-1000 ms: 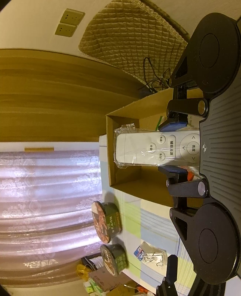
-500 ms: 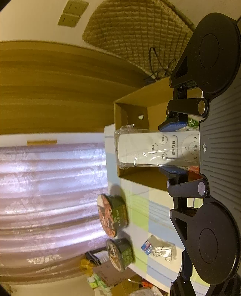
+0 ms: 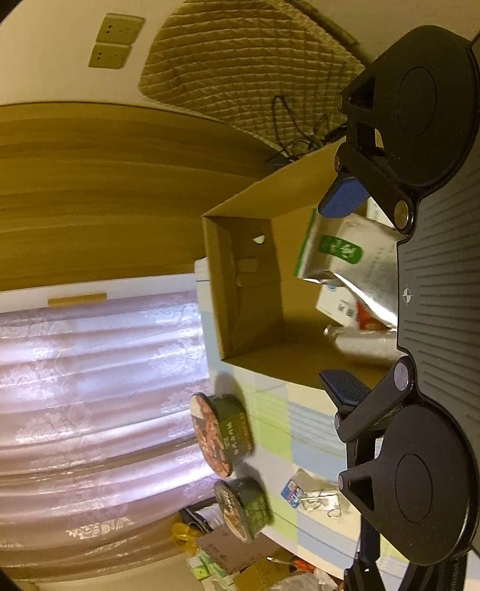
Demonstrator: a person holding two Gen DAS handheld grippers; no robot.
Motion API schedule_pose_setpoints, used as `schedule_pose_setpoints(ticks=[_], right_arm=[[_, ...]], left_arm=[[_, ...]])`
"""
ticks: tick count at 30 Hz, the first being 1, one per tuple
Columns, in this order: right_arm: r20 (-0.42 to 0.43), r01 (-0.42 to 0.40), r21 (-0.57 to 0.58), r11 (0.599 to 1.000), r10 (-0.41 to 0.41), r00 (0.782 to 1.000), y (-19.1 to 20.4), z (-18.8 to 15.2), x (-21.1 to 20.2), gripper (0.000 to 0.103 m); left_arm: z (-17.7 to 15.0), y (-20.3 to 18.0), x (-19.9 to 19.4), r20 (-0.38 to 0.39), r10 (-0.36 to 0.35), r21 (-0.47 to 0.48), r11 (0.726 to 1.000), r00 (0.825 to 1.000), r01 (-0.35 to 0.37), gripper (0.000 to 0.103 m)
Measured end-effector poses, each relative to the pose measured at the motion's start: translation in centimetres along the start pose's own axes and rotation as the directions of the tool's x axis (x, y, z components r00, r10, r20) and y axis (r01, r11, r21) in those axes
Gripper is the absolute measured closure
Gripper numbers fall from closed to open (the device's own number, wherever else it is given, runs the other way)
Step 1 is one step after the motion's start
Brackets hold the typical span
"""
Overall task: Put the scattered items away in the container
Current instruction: 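Withdraw both tools from the box back over the table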
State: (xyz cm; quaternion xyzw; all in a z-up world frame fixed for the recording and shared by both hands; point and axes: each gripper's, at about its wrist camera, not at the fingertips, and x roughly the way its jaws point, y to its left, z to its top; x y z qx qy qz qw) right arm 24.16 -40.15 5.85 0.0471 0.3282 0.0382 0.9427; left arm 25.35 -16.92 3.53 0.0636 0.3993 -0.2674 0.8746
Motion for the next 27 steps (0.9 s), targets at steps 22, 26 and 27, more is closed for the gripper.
schedule_pose_setpoints(ticks=[22,26,27], right_arm=[[-0.023,-0.166,-0.081,0.983,0.165,0.986,10.6,-1.5,-7.1,0.009],[-0.028,-0.216,-0.125,0.968,0.214,0.976,14.1,-2.0,-8.7,0.009],[-0.031,-0.226,-0.133,0.965,0.224,0.974,14.8,-2.2,-9.0,0.009]], left_arm=[[-6.3,5.9,-13.0,0.026,0.199,-0.090,0.976,0.980,-0.196,0.028],[-8.1,6.9,-16.4,0.033,0.248,-0.115,0.963,0.968,-0.243,0.025],[-8.6,7.2,-17.2,0.034,0.260,-0.121,0.959,0.965,-0.255,0.025]])
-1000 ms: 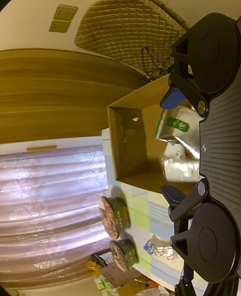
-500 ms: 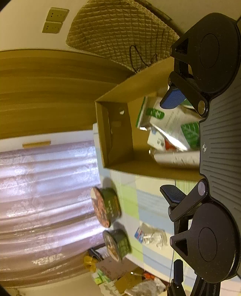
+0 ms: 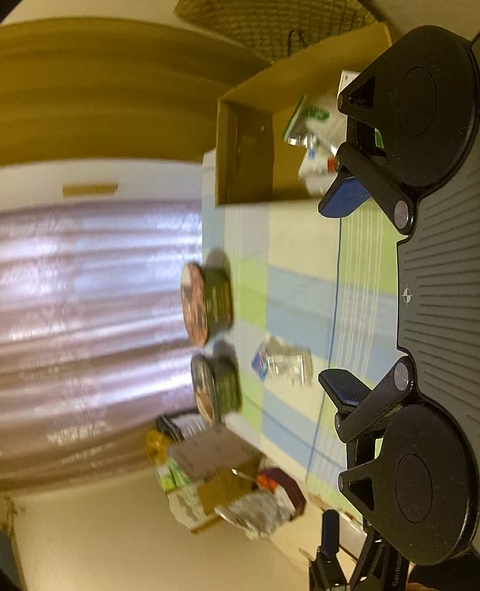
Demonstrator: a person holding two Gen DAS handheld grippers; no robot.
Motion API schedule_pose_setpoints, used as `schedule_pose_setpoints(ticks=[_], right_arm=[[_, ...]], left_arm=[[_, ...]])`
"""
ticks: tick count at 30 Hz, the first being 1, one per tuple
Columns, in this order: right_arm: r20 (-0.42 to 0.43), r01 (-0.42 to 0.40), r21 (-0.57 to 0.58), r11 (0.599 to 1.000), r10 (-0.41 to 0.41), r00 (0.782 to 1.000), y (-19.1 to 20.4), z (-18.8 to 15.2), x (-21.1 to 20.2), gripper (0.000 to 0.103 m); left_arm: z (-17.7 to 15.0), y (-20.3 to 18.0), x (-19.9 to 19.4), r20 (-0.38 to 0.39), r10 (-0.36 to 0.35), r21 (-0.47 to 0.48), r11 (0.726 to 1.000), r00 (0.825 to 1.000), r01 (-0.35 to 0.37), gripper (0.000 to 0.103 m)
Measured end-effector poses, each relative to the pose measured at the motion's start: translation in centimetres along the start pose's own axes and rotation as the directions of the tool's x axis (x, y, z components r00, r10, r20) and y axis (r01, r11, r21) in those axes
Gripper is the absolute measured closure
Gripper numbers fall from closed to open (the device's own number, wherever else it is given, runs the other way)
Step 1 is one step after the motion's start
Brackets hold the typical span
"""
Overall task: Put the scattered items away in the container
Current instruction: 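Withdraw both tools from the box back over the table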
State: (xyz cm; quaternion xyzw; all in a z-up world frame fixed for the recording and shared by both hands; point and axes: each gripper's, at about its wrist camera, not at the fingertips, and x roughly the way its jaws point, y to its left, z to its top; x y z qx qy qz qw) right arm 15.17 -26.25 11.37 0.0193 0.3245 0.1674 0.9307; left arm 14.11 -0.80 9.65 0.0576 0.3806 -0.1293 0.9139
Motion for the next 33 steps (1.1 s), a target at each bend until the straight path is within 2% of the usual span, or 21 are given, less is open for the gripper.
schedule_pose_setpoints(ticks=[9,15,22,25,33], right_arm=[[-0.026,-0.057,-0.082,0.995,0.055,0.998,5.4,-0.6,-0.2,0.009],[-0.043,-0.070,-0.108,0.992,0.065,0.997,6.9,-0.8,0.4,0.009],[-0.118,-0.080,-0.148,0.986,0.063,0.991,7.5,-0.8,5.1,0.009],[-0.143,-0.087,-0.156,0.984,0.065,0.988,7.5,-0.6,8.2,0.009],[-0.205,-0.133,-0.143,0.981,0.102,0.973,8.2,-0.2,18.6,0.009]], left_arm=[[-2.3,3.6,-4.4,0.017,0.066,-0.045,0.997,0.998,-0.065,0.017],[-2.8,4.7,-4.6,0.019,0.085,-0.038,0.996,0.996,-0.085,0.013],[-2.2,7.1,-0.2,-0.008,0.093,-0.062,0.994,0.996,-0.093,0.012],[-1.5,8.6,2.6,-0.021,0.090,-0.063,0.994,0.996,-0.091,0.012],[0.4,12.6,10.6,-0.050,0.081,0.007,0.997,0.995,-0.081,0.012]])
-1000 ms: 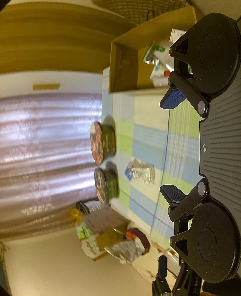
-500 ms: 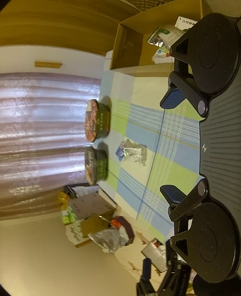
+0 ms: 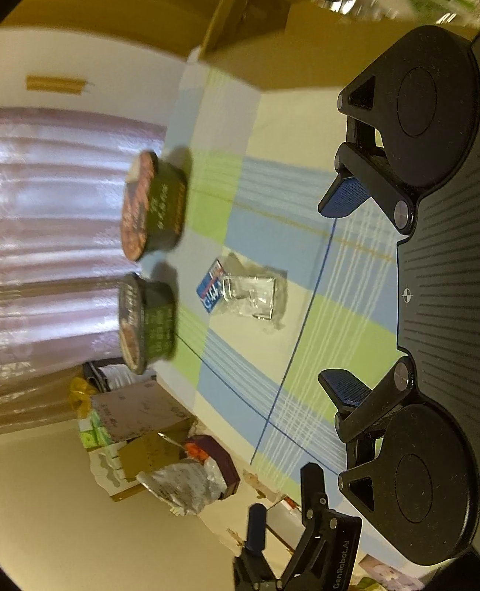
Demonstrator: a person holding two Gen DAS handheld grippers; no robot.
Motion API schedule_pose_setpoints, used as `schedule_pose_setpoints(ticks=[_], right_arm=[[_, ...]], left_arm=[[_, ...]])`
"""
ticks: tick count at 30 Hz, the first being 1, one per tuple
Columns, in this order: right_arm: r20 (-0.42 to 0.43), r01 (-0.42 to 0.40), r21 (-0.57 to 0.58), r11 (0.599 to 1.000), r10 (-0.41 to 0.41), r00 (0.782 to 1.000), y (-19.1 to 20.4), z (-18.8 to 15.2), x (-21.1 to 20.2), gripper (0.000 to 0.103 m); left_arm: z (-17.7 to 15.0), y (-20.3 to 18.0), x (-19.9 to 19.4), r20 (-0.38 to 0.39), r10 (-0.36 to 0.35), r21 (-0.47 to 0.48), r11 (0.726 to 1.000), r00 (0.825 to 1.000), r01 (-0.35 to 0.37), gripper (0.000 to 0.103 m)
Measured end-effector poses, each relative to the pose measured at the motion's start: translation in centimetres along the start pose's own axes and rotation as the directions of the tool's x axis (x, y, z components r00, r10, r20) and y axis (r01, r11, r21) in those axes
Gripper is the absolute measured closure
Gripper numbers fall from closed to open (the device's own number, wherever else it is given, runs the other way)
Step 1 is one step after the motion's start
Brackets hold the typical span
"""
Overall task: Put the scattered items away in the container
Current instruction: 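Withdraw both tools from the box back over the table, then close the left tool on the floss pick box while the right tool closes on the clear hook package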
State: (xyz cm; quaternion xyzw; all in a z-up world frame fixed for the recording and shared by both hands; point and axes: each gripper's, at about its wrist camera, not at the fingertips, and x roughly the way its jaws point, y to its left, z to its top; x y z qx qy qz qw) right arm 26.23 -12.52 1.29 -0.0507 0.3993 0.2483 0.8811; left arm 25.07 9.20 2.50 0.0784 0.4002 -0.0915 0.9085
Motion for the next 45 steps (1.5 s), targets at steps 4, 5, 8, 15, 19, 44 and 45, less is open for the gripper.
schedule_pose_setpoints(ticks=[4,5,8,15,19,44,45], right_arm=[[-0.018,-0.012,-0.016,1.000,0.011,1.000,-0.2,1.1,4.7,0.009],[-0.020,-0.012,-0.018,1.000,0.012,1.000,-0.3,1.4,5.8,0.009],[-0.021,-0.013,-0.005,1.000,0.013,1.000,-1.0,2.4,9.2,0.009],[-0.011,-0.020,-0.009,1.000,0.020,1.000,-1.1,3.2,15.0,0.009],[-0.008,-0.017,-0.024,1.000,0.017,1.000,-1.0,3.7,17.1,0.009],[-0.027,0.156,0.131,0.979,-0.154,0.988,-8.4,-2.5,10.7,0.046],[-0.031,0.166,0.139,0.976,-0.163,0.986,-8.7,-2.9,10.3,0.046]], left_arm=[[0.6,1.6,3.8,-0.012,-0.009,0.026,1.000,1.000,0.009,0.012],[0.7,2.0,4.6,-0.014,-0.011,0.037,0.999,1.000,0.012,0.012],[0.8,2.8,6.8,-0.022,-0.026,0.083,0.996,0.999,0.027,0.012],[1.5,4.0,10.9,-0.025,-0.041,0.177,0.983,0.999,0.044,0.012],[1.9,4.1,12.5,-0.022,-0.045,0.208,0.977,0.999,0.049,0.012],[9.5,-0.4,22.5,0.048,-0.146,0.178,0.975,0.988,0.135,0.011],[9.9,-0.5,23.2,0.045,-0.150,0.172,0.975,0.988,0.141,0.011]])
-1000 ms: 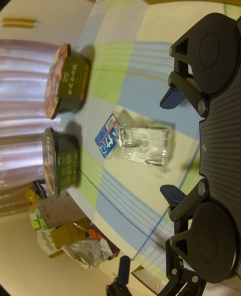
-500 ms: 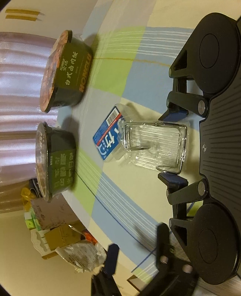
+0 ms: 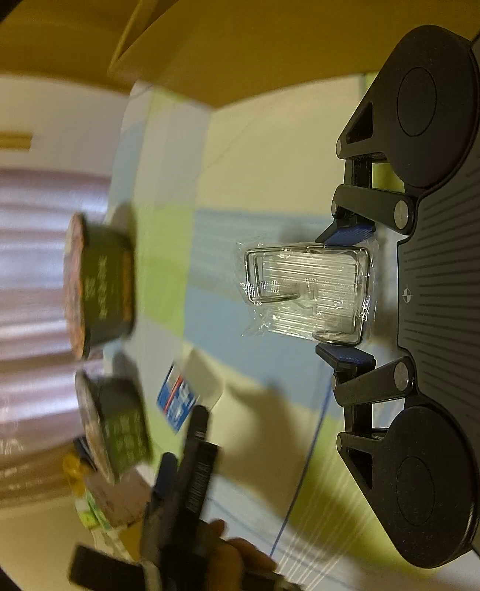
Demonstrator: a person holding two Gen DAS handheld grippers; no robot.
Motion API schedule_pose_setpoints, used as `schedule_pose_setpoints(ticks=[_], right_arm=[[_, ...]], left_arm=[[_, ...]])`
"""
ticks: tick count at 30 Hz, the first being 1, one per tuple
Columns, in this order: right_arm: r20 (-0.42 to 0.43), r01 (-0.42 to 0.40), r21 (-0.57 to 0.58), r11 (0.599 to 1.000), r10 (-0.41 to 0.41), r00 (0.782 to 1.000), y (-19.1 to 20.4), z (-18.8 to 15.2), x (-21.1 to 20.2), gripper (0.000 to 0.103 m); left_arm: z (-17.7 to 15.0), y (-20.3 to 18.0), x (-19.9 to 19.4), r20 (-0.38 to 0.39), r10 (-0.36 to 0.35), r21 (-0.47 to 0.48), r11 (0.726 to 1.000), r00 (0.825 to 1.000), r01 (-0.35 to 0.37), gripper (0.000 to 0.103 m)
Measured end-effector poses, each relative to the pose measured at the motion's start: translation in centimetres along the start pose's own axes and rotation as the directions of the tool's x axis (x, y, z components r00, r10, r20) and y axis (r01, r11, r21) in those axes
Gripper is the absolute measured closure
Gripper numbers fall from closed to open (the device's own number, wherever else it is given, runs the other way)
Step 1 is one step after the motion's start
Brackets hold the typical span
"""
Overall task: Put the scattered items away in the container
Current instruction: 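Close the left tool on the floss pick box while the right tool closes on the clear hook package, then carry the floss pick box with the left tool while the right tool carries the hook package to the box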
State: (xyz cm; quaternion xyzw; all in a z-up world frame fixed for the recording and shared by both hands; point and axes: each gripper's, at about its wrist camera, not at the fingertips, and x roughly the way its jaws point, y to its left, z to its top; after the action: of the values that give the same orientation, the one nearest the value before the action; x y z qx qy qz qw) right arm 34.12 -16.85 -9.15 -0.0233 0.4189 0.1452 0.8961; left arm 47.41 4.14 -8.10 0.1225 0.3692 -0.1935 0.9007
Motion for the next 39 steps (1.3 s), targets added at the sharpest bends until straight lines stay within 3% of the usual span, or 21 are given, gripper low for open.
schedule_pose_setpoints(ticks=[5,8,10,18,24,28,32,36,39], right_arm=[[0.005,0.020,0.048,0.999,-0.021,1.000,-1.5,-1.7,-1.2,0.046],[0.007,0.020,0.052,0.998,-0.020,1.000,-1.4,-1.9,-1.4,0.046],[0.003,0.018,0.055,0.998,-0.018,1.000,-1.4,-1.8,-1.4,0.046],[-0.026,0.007,0.072,0.997,-0.005,1.000,-0.7,-3.0,-3.0,0.047],[-0.055,0.008,0.091,0.996,-0.002,0.998,0.3,-5.6,-7.2,0.046],[-0.070,0.018,0.130,0.991,-0.009,0.998,0.4,-8.0,-10.2,0.046],[-0.081,0.018,0.159,0.987,-0.005,0.997,0.4,-11.1,-12.4,0.046],[-0.081,0.029,0.187,0.982,-0.014,0.997,0.2,-13.7,-13.2,0.046],[-0.090,0.029,0.183,0.983,-0.013,0.996,0.5,-14.1,-13.0,0.046]], left_arm=[[1.1,0.5,2.3,-0.003,-0.024,-0.048,0.999,1.000,0.024,0.011],[1.0,0.8,3.0,-0.019,-0.038,-0.063,0.997,0.999,0.037,0.019],[0.8,0.6,2.6,-0.030,-0.029,-0.070,0.997,0.999,0.027,0.019],[-4.0,-3.1,-4.7,-0.074,-0.054,-0.035,0.998,0.996,0.051,0.020],[-8.5,-8.1,-11.6,-0.136,-0.102,-0.037,0.995,0.985,0.098,0.020],[-11.0,-11.1,-14.9,-0.139,-0.128,-0.069,0.990,0.982,0.119,0.019],[-12.2,-12.6,-15.9,-0.140,-0.144,-0.107,0.986,0.980,0.129,0.018],[-12.5,-14.4,-15.6,-0.171,-0.108,0.013,0.994,0.979,0.112,0.016],[-12.9,-14.5,-15.3,-0.186,-0.099,0.010,0.995,0.978,0.102,0.014]])
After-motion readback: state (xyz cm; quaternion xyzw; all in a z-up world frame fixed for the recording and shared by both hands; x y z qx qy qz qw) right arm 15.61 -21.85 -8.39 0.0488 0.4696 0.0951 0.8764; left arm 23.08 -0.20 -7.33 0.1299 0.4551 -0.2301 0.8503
